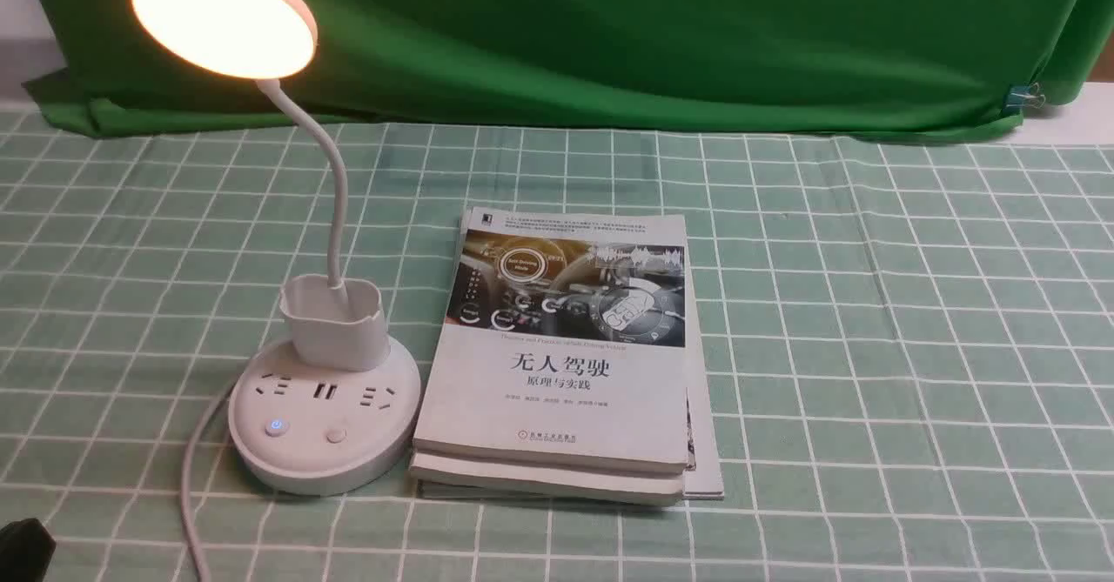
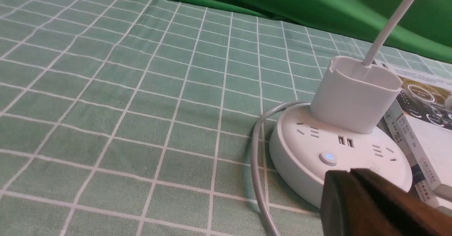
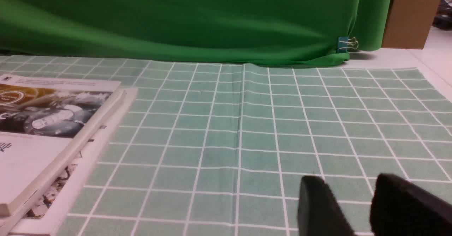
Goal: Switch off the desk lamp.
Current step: Use the left arm to press the button switch on the lamp holder
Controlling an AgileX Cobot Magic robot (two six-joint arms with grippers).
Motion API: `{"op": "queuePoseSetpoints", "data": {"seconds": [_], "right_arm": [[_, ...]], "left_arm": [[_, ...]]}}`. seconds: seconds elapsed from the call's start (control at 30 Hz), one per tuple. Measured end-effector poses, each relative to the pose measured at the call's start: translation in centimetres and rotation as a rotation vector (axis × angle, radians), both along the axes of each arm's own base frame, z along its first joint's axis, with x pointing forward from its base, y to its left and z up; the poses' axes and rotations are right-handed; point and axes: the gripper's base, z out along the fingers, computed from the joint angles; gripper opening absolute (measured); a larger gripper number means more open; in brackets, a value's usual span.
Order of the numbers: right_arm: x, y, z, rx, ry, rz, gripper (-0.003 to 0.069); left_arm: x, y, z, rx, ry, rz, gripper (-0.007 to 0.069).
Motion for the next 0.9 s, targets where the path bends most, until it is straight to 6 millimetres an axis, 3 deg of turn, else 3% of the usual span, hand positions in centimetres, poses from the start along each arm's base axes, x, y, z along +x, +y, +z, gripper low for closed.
{"op": "queuePoseSetpoints", "data": {"seconds": [0.6,0.9], "right_arm": [[0.0,0.0,0.0,0.0,0.0,0.0,0.0242],[0.0,0.0,0.0,0.0,0.0,0.0,0.0242]], "left_arm": [[0.1,0.0,0.3,0.005,-0.03,0.003,0.0001],[0.2,0.2,2.4,-0.512,-0.257,0.055,0.0001]]}}
